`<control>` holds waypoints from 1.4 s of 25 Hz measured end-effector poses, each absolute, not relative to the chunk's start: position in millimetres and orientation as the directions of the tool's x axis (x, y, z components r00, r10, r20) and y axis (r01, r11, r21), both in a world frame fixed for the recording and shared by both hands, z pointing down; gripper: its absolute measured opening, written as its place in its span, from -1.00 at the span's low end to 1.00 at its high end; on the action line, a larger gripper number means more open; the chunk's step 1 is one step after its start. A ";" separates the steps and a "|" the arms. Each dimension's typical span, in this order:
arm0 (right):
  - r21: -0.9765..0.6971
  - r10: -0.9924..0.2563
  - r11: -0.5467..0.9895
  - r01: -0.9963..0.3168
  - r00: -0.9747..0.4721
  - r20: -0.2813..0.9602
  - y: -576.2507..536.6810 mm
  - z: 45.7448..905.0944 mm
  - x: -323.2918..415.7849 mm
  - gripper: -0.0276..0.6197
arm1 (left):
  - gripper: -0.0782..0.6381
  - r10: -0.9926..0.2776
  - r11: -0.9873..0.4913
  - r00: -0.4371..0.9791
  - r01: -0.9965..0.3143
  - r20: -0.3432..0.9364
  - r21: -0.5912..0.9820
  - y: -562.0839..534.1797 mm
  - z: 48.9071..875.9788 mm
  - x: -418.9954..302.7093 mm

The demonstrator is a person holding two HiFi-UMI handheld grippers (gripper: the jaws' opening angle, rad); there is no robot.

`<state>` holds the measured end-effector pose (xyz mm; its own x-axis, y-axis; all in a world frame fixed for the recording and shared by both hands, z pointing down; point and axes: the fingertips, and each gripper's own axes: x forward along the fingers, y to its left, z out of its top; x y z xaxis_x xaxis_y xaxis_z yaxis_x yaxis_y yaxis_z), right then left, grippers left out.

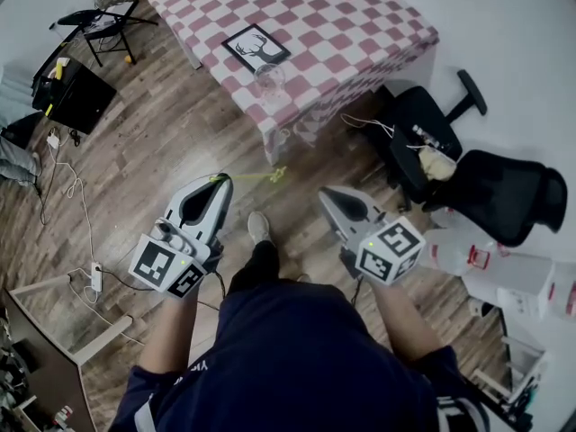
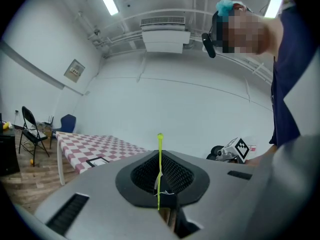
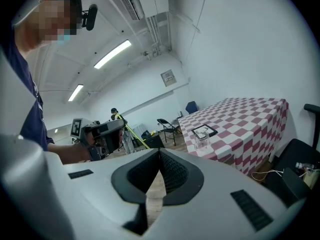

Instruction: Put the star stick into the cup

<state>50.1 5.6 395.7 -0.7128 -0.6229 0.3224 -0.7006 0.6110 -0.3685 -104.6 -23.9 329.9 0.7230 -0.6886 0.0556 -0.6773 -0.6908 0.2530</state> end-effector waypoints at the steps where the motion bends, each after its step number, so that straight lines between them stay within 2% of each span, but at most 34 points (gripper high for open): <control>1: -0.372 -0.623 0.606 -0.703 -0.710 0.329 -4.8 397.0 44.5 -0.86 | -0.68 -0.687 -0.691 0.724 -0.676 0.059 0.259 -35.2 331.5 -110.7; 18: -0.359 -0.643 0.557 -0.748 -0.663 0.383 -111.2 395.4 -13.9 -0.86 | -0.68 -0.671 -0.699 0.741 -0.647 0.035 0.304 -162.7 335.7 -178.2; 35: -0.399 -0.626 0.565 -0.723 -0.690 0.364 -168.7 399.5 17.4 -0.86 | -0.68 -0.698 -0.673 0.714 -0.681 0.059 0.288 -232.4 333.2 -149.0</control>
<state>17.4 -168.7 399.5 -0.6897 -0.6261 0.3637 -0.7227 0.5646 -0.3986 -149.0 -232.4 333.2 0.7139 -0.6977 0.0587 -0.6814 -0.6730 0.2878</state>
